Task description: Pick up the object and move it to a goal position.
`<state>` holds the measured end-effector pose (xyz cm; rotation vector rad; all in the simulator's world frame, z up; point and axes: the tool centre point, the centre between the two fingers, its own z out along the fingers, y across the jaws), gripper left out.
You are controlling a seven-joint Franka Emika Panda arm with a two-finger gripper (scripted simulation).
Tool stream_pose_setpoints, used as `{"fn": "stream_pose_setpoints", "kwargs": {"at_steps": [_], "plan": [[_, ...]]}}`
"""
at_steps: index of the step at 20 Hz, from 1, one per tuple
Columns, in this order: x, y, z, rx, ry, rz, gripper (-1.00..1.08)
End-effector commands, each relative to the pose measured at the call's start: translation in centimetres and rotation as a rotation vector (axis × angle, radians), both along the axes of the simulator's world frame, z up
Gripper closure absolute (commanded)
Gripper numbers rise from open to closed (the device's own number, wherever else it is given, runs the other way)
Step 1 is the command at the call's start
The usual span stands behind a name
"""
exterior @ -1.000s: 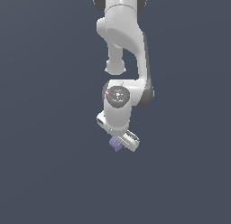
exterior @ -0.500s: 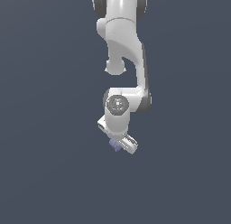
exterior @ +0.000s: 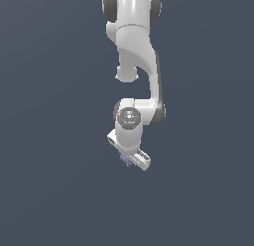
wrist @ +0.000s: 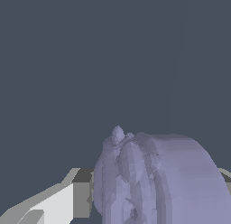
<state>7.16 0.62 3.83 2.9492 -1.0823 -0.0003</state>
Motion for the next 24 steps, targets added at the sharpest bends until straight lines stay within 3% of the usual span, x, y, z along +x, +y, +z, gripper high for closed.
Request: {"fn": "stream_pose_setpoints", "kwargs": {"at_steps": [1,13,24], "plan": [[0.0,0.0,0.0,0.000,0.000,0.000,1.08],[-0.4,-0.2,0.7,0.000,0.000,0.000,1.08],[-3.0,-1.4,5.8,0.001,0.000,0.000,1.08]]}}
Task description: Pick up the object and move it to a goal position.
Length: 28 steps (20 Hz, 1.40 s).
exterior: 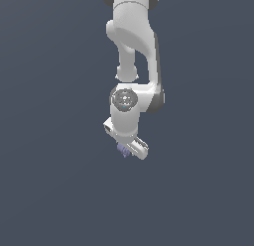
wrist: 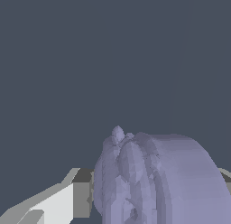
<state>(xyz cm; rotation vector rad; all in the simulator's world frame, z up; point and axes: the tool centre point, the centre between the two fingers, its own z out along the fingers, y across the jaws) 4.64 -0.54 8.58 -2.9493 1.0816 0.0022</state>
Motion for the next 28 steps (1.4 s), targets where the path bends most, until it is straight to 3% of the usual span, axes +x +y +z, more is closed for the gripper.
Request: {"fn": "stream_pose_setpoints", "kwargs": {"at_steps": [1,28], "plan": [[-0.9,-0.4,1.7,0.001,-0.001,0.000,1.08],[-12.9,-6.6,26.2,0.000,-0.001,-0.001,1.08]]}}
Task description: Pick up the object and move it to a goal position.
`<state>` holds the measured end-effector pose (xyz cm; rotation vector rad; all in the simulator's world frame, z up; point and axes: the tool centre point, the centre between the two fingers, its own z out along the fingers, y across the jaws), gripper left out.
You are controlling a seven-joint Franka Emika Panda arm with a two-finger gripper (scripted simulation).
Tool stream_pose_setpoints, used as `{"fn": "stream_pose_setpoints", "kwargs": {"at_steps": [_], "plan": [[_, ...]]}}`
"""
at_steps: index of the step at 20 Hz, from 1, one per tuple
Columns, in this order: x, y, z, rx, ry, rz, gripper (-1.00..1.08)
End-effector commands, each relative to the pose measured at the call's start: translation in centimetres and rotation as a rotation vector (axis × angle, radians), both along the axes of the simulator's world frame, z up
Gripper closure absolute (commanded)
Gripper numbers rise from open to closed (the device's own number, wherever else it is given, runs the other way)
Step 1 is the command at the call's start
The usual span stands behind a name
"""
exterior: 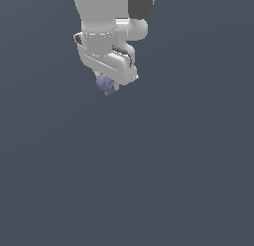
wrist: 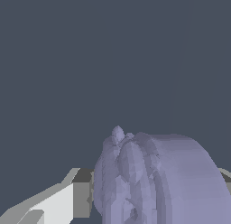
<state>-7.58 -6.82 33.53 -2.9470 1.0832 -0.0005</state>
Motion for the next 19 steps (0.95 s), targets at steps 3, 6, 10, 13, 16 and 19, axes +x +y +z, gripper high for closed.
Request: {"fn": "stream_pose_setpoints", "kwargs": {"at_steps": [3,6,10,13,16,19], "plan": [[-1.6,-0.9,3.5,0.000,0.001,0.000,1.08],[-2.4,-1.3,5.3,-0.001,0.001,0.000,1.08],[-3.0,-1.7,6.9,-0.001,0.001,0.000,1.08],[-3.2,-1.8,7.5,-0.002,0.001,0.001,1.08],[-3.2,-1.9,7.6,-0.002,0.001,0.001,1.08],[-3.1,-1.8,7.4,-0.002,0.001,0.001,1.08]]}}
